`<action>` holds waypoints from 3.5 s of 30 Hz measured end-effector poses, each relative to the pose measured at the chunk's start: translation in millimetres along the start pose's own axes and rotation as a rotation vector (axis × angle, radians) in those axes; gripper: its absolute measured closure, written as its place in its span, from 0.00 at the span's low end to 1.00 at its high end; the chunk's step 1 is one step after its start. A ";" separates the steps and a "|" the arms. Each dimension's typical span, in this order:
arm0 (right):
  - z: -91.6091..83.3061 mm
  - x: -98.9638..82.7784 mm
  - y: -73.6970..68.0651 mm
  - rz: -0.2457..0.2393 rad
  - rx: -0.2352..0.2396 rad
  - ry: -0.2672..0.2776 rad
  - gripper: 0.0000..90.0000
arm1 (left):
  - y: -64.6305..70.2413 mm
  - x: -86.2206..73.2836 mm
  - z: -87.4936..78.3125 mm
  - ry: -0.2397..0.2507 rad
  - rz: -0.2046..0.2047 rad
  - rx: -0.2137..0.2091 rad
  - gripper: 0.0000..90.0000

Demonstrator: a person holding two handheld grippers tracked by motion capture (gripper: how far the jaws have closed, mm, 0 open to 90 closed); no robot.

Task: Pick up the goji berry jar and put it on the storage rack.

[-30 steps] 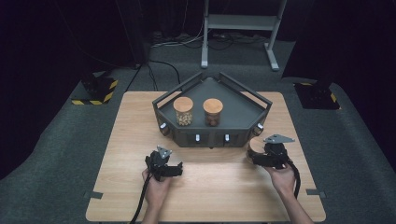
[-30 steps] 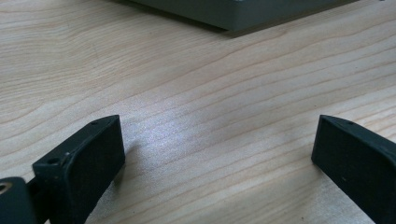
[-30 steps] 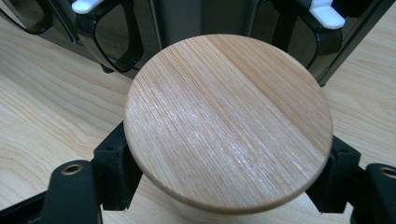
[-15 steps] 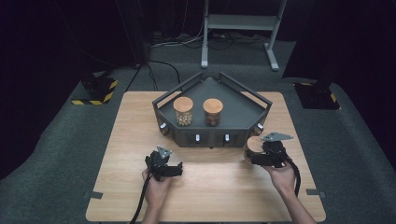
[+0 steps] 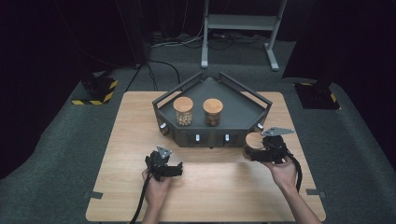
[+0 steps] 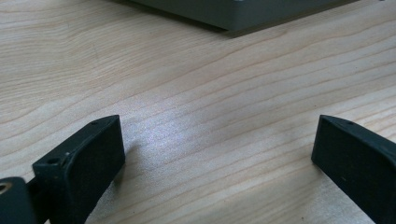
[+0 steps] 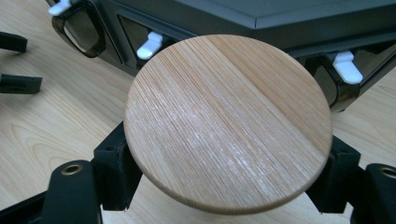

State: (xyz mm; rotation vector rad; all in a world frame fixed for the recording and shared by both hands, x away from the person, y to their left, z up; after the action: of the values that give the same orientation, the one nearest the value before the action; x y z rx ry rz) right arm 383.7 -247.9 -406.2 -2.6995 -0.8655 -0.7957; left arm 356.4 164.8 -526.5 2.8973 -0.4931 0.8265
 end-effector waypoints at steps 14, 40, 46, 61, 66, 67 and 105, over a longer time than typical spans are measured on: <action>-24.2 16.6 1.6 -0.014 0.007 0.027 0.28 | 0.0 0.0 0.0 0.000 0.000 0.000 0.03; -52.1 49.1 2.6 -0.039 0.058 0.047 0.29 | 0.0 0.0 0.0 0.000 0.000 0.000 0.03; -55.8 56.1 3.4 -0.039 0.065 0.052 0.29 | 0.0 0.0 0.0 0.000 0.000 0.000 0.03; -56.0 68.9 6.5 -0.028 0.067 0.052 0.29 | 0.0 0.0 0.0 0.000 0.000 0.000 0.03; -56.5 74.2 6.3 -0.027 0.062 0.054 0.29 | -0.1 0.0 0.0 0.000 0.000 0.000 0.03; -56.5 75.2 6.2 -0.028 0.061 0.055 0.29 | 0.0 0.0 0.0 0.000 0.000 0.000 0.03; -42.3 102.3 2.5 -0.004 0.018 0.056 0.29 | -0.1 0.0 0.0 0.000 0.000 0.000 0.03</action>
State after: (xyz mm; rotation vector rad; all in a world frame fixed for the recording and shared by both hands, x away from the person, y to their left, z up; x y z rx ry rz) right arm 436.9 -215.0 -314.8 -2.6469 -0.8617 -0.8556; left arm 356.4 164.9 -526.5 2.8970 -0.4930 0.8263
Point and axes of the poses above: each handheld gripper's, and its own axes: z roughly forward along the jaws, x roughly out of its top, y roughly to its right, the point moved 10 cm from there along z, roughly forward along the jaws, and after that the axes turned 15 degrees about -y, right-handed, at the moved point
